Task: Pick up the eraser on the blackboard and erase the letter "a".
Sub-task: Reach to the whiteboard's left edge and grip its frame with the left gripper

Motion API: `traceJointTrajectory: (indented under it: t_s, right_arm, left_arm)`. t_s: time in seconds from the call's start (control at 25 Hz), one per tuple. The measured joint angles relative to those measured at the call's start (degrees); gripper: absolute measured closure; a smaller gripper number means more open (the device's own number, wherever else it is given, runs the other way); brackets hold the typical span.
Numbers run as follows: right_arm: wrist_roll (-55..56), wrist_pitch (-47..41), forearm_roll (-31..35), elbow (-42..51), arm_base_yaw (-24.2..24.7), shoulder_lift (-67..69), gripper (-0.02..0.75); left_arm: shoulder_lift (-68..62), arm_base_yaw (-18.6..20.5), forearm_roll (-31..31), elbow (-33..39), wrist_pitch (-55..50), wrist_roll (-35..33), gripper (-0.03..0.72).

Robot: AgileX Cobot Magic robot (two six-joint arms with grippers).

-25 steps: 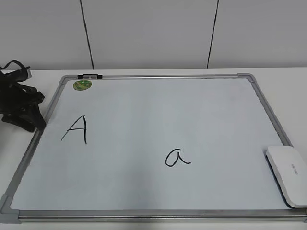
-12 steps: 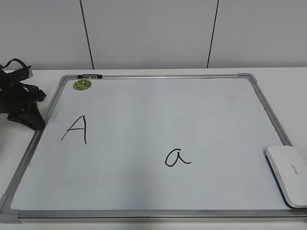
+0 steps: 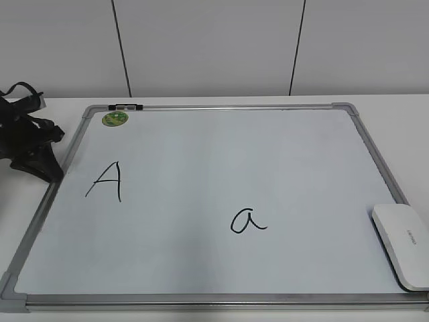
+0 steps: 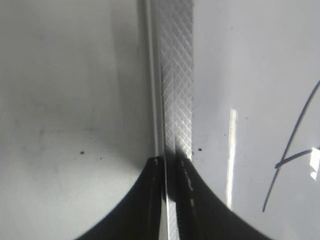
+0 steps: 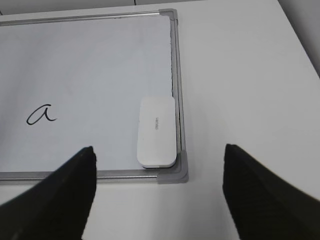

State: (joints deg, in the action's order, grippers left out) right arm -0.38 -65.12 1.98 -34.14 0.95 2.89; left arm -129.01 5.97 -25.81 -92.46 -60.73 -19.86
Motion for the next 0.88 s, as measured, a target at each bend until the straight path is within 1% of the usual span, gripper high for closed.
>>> traceJointTrajectory:
  t_s: [0.2, 0.4, 0.52, 0.72, 0.88]
  right_arm:
    - [-3.01, 1.26, 0.36, -9.76, 0.00, 14.54, 0.151]
    - [-3.52, 1.94, 2.49, -16.99, 0.00, 29.50, 0.151]
    - [-3.66, 0.44, 3.68, -20.74, 0.00, 39.05, 0.151]
    - [-3.66, -2.21, 4.49, -22.34, 0.00, 53.32, 0.151]
    - [-4.70, -2.34, 4.62, -22.34, 0.00, 62.99, 0.151]
  left_arm:
    - [0.00, 0.00, 0.00, 0.00, 0.00, 0.00, 0.655]
    - [0.00, 0.00, 0.00, 0.00, 0.00, 0.00, 0.655]
    - [0.00, 0.00, 0.00, 0.00, 0.00, 0.00, 0.655]
    - [0.00, 0.00, -0.12, 0.00, 0.00, 0.00, 0.655]
    - [0.00, 0.00, -0.22, 0.00, -0.11, 0.00, 0.655]
